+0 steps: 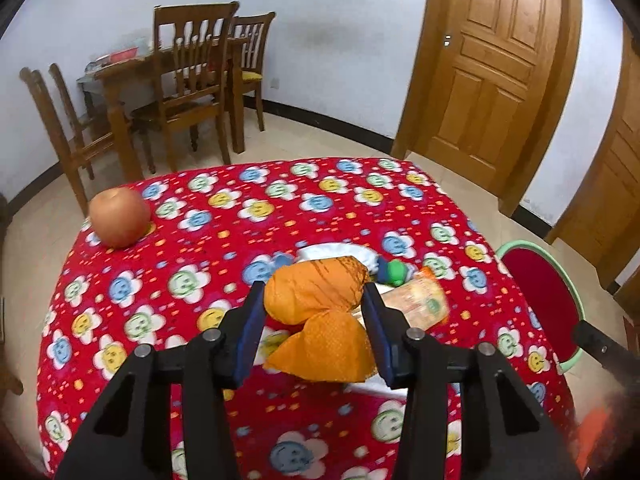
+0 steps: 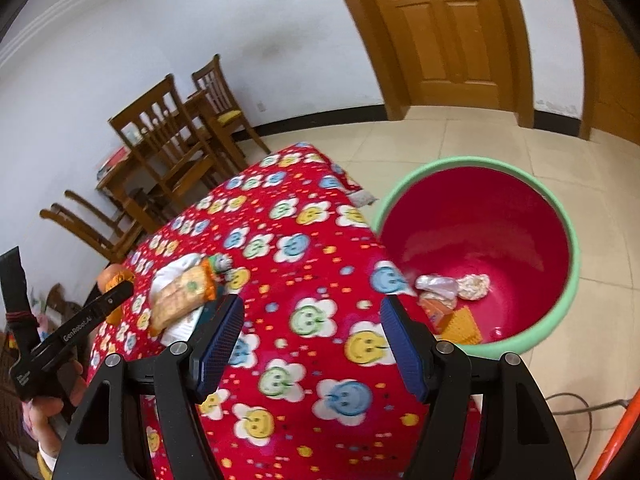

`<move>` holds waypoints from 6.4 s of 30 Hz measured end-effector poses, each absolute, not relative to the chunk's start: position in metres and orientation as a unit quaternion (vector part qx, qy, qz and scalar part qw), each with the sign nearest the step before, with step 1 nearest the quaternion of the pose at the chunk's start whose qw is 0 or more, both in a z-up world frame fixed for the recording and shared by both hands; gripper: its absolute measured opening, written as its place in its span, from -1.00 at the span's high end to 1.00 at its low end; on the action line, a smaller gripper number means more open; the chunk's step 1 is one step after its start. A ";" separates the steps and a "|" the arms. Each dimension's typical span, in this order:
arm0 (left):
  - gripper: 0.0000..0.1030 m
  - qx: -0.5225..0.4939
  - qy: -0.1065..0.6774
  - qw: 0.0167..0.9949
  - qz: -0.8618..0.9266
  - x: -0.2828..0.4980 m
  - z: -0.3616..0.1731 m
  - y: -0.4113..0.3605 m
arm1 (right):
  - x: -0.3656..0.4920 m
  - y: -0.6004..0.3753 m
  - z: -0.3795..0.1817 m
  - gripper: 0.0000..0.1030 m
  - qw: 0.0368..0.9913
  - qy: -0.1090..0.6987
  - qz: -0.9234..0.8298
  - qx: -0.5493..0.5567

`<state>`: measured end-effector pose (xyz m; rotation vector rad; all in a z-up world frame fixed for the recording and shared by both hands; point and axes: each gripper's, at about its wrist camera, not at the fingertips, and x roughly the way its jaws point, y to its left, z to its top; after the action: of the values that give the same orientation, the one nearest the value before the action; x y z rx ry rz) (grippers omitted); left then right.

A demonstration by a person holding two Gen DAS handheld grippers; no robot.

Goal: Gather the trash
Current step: 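Grasp the wrapped snack bar with the right tool while the left tool holds the bag, then carry the snack bar over the bucket with the right tool, then open the right tool to drop the snack bar into the bucket, then carry the orange plastic bag over the bucket with the left tool and open, then move the left tool back over the table toward the white medicine box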

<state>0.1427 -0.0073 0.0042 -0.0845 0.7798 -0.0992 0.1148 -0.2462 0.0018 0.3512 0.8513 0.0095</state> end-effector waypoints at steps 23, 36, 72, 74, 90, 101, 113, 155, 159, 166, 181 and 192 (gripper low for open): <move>0.06 -0.088 0.392 0.915 0.035 0.137 -0.026 0.073 | 0.168 -0.126 -0.026 -1.00 0.888 0.438 0.114 0.077; 0.06 -0.119 0.398 0.909 0.038 0.139 -0.036 0.089 | 0.200 -0.085 -0.051 -1.00 0.884 0.456 0.100 -0.027; 0.06 -0.100 0.393 0.914 0.024 0.132 -0.025 0.069 | 0.159 -0.154 -0.014 -0.75 0.907 0.415 0.050 0.044; 0.06 -0.096 0.389 0.916 0.021 0.129 -0.020 0.065 | 0.153 -0.162 -0.010 -0.75 0.908 0.414 0.047 0.052; 0.05 -0.064 0.377 0.924 -0.028 0.116 0.011 0.002 | 0.124 -0.229 0.014 -0.75 0.919 0.382 -0.002 0.092; 0.06 -0.045 0.382 0.920 -0.078 0.116 0.018 -0.054 | 0.118 -0.287 0.010 -0.75 0.916 0.381 -0.058 0.113; 0.06 -0.028 0.398 0.906 -0.144 0.121 0.012 -0.115 | 0.125 -0.343 -0.024 -0.75 0.896 0.408 -0.118 0.127; 0.05 0.047 0.412 0.875 -0.249 0.154 -0.017 -0.271 | 0.048 -0.418 -0.004 -0.90 0.898 0.350 -0.192 0.184; -0.07 0.055 0.409 0.875 -0.254 0.158 -0.019 -0.282 | 0.044 -0.424 -0.007 -0.90 0.896 0.351 -0.196 0.190; -0.40 0.070 0.397 0.879 -0.253 0.153 -0.014 -0.290 | 0.041 -0.428 -0.010 -0.90 0.894 0.350 -0.196 0.198; -0.41 0.039 0.400 0.887 -0.228 0.139 0.002 -0.250 | 0.035 -0.407 0.006 -0.90 0.903 0.341 -0.172 0.198; -0.41 0.018 0.389 0.901 -0.190 0.116 0.020 -0.198 | 0.031 -0.377 0.021 -0.90 0.910 0.339 -0.135 0.198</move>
<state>0.1163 -0.1979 0.0200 0.0371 0.8045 -0.3932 0.0315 -0.3766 0.0208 0.4092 0.6989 -0.2795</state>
